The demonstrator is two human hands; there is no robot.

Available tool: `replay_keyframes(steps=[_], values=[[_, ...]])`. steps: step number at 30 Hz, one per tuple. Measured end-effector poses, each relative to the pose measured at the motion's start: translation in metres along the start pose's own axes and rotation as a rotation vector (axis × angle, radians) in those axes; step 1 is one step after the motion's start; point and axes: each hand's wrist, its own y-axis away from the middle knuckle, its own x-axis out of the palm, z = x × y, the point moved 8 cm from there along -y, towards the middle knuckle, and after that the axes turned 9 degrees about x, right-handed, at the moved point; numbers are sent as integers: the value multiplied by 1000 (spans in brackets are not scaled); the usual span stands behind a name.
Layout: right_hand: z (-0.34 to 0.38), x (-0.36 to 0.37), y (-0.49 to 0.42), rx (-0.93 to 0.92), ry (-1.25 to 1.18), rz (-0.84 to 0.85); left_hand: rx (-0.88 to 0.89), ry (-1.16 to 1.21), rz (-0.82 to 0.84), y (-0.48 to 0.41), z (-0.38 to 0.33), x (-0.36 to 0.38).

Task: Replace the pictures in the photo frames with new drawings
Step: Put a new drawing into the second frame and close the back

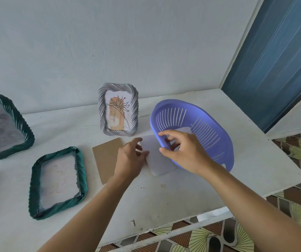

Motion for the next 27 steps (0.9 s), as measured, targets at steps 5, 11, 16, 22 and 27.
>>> replay_keyframes(steps=[5,11,16,22,27], values=[[-2,13,1,-11,10,7,65,-187,-20,5,-6,-18],[0,12,0,-16,28,-12,-90,222,29,5,5,-24],[3,8,1,-20,27,-20,-302,533,135,11,13,-9],[2,16,4,-2,16,50,-204,464,120,7,0,-21],[-1,-19,6,27,-82,-40,115,256,69,-2,-47,-40]])
